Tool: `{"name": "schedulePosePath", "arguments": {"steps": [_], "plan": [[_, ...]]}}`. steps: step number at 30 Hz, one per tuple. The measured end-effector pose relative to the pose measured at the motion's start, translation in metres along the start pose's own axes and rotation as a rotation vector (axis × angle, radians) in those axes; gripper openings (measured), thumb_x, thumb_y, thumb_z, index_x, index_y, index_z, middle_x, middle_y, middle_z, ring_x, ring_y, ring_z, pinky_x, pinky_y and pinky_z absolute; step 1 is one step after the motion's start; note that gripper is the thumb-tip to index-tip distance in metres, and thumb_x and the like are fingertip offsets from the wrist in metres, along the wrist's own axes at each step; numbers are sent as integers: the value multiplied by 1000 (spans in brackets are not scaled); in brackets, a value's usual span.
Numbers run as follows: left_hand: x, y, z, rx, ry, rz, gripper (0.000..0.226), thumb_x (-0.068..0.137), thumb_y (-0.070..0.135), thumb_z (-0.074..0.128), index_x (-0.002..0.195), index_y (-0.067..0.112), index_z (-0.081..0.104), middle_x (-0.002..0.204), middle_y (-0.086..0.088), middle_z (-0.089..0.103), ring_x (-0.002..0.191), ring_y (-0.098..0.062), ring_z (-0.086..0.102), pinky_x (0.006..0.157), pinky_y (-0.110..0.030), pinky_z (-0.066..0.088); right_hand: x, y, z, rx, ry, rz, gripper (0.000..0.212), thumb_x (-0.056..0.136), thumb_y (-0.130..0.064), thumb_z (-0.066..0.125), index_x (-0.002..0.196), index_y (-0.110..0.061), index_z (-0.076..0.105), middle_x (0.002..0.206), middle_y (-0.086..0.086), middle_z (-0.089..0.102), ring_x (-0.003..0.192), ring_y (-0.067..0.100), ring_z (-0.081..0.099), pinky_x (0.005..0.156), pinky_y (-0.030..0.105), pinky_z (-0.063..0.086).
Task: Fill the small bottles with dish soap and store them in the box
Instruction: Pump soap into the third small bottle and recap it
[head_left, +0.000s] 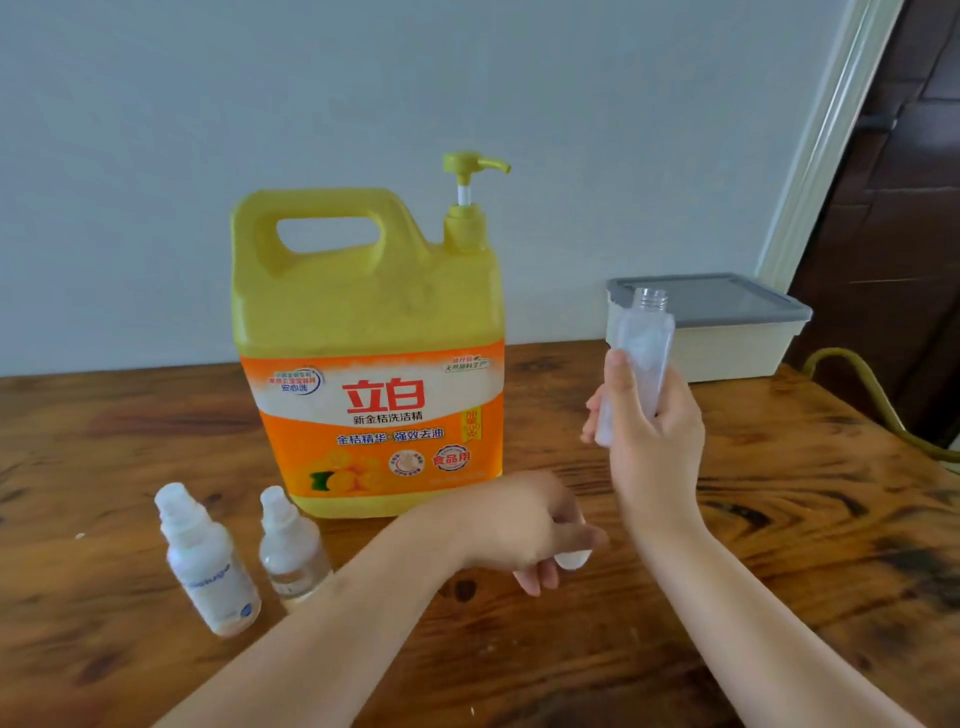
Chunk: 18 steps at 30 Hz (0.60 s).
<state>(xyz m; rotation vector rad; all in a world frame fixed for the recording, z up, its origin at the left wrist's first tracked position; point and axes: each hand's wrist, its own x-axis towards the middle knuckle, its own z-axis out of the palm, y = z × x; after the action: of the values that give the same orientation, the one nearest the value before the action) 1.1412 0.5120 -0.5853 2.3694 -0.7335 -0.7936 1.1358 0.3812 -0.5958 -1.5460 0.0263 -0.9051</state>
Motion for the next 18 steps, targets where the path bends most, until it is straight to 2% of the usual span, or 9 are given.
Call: {"name": "schedulePosePath", "arguments": {"steps": [3, 5, 6, 9, 11, 15, 16, 18], "plan": [[7, -6, 5, -26, 21, 32, 39, 94, 48, 56, 111, 16, 70, 55, 21, 65, 44, 4, 60, 46, -10, 45, 0, 4, 2, -15, 3, -13, 48, 91, -53, 54, 85, -6, 60, 58, 3, 61, 51, 13, 61, 51, 13, 47], [10, -9, 7, -30, 66, 57, 35, 93, 49, 58, 109, 22, 72, 54, 27, 63, 43, 7, 58, 40, -8, 40, 0, 5, 3, -25, -2, -33, 46, 91, -52, 54, 88, -7, 61, 59, 3, 62, 51, 12, 61, 51, 11, 47], [9, -10, 7, -32, 93, 58, 34, 91, 50, 59, 107, 24, 74, 59, 26, 66, 43, 6, 57, 39, -8, 39, 0, 6, 3, -33, -3, -40, 46, 91, -53, 54, 89, -8, 61, 60, 2, 62, 51, 12, 61, 51, 10, 47], [15, -18, 11, -58, 168, 61, 30, 89, 50, 62, 99, 25, 77, 93, 12, 73, 49, 2, 61, 40, -11, 40, 0, 5, 3, -49, -10, -44, 45, 91, -53, 53, 91, -8, 61, 60, 1, 62, 52, 13, 62, 52, 9, 47], [13, -17, 11, -77, 200, 51, 28, 90, 49, 62, 100, 26, 76, 90, 5, 74, 51, 1, 61, 42, -13, 42, -1, 6, 3, -55, -13, -39, 45, 91, -53, 53, 92, -9, 61, 60, 2, 63, 52, 13, 63, 52, 10, 47], [2, -3, 6, -84, 228, 3, 39, 93, 54, 54, 114, 25, 69, 70, 4, 71, 45, 0, 61, 43, -16, 47, 0, 3, 2, -68, -32, -54, 47, 93, -56, 47, 86, -12, 61, 60, 3, 63, 53, 13, 62, 55, 12, 48], [-4, 2, 5, -66, 242, -31, 42, 92, 56, 53, 114, 23, 67, 72, 2, 71, 46, -4, 62, 46, -20, 52, 0, 2, 0, -43, -39, -58, 49, 94, -59, 43, 85, -13, 60, 61, 3, 62, 54, 13, 63, 57, 13, 49], [-20, 18, -6, 122, 412, -3, 47, 91, 60, 51, 107, 19, 66, 85, -2, 71, 55, -13, 61, 58, -29, 55, 6, 0, -2, -45, -3, -31, 55, 92, -65, 36, 87, -15, 60, 65, 3, 64, 57, 15, 63, 58, 17, 51]]}}
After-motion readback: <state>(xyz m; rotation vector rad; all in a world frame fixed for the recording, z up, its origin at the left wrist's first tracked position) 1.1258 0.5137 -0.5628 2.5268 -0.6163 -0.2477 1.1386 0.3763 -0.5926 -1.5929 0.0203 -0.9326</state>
